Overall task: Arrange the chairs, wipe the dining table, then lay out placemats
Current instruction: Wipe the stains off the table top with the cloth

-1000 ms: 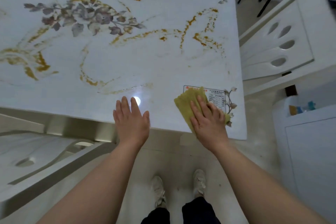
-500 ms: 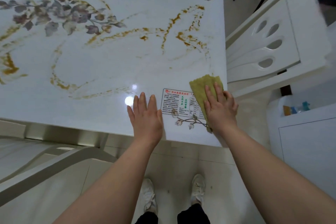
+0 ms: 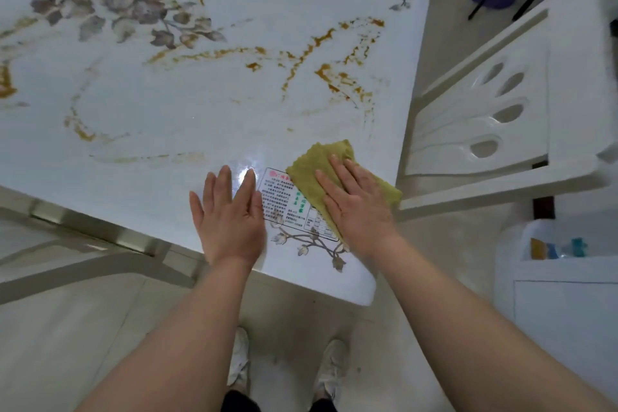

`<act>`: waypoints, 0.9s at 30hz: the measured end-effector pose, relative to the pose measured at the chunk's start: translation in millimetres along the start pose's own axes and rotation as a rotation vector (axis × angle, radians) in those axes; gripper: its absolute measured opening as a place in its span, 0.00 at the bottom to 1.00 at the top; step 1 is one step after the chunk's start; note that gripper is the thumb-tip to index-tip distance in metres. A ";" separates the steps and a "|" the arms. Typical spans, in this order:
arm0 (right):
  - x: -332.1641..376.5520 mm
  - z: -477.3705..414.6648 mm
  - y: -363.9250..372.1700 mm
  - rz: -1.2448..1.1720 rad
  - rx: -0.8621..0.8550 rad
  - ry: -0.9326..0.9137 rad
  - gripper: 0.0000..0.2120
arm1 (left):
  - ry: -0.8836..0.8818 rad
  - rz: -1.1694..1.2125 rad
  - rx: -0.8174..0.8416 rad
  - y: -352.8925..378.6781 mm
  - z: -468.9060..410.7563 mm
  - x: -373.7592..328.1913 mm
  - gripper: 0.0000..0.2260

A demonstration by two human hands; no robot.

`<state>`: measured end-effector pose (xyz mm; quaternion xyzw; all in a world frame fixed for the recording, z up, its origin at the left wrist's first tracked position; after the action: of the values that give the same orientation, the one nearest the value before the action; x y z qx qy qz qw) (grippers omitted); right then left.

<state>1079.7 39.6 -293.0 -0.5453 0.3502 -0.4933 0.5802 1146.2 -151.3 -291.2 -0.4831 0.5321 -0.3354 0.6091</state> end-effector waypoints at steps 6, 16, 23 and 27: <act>-35.3 -43.7 -15.6 0.013 -0.018 0.041 0.26 | -0.020 -0.025 -0.038 -3.6 1.4 0.3 0.19; 24.5 -26.6 1.6 0.062 0.048 -0.103 0.30 | -0.036 -0.016 -0.061 -4.7 1.0 1.3 0.20; 12.2 -70.8 -8.1 0.029 0.073 -0.209 0.30 | -0.047 -0.022 -0.068 -5.1 1.8 3.5 0.19; -11.4 -102.6 -15.3 0.050 0.034 -0.016 0.25 | -0.044 -0.026 -0.073 -4.9 1.3 3.8 0.19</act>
<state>976.8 22.3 -296.0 -0.5302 0.3505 -0.4805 0.6043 1148.8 -156.1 -287.9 -0.5191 0.5241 -0.3130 0.5982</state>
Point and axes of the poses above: each hand's wrist, its own z-axis away from the middle knuckle, its own y-axis out of the palm, x = y × z, the point moved 10 cm from there along -z, towards the middle knuckle, and after that the axes turned 15 degrees about y, right-handed, at the moved point
